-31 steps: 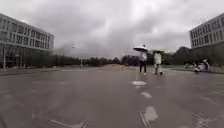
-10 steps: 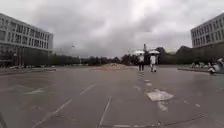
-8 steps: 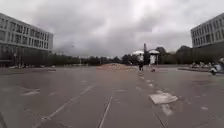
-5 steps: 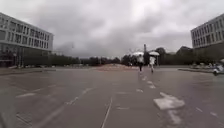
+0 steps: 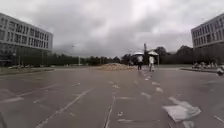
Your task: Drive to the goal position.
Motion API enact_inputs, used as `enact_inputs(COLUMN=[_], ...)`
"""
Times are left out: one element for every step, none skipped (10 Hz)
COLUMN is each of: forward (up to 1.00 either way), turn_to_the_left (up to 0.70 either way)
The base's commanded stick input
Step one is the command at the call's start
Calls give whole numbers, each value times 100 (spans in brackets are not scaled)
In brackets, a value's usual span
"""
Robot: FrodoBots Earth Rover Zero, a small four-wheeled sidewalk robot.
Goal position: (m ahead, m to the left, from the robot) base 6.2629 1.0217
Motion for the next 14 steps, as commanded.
enact_inputs(forward=[70, 70, 70, 70, 70, 70, 70, 70, 70, 70, 70, 70, 70, 70], turn_to_the_left=[0, 0, 0, 0, 0, 0, 0, 0, 0, 0, 0, 0, 0, 0])
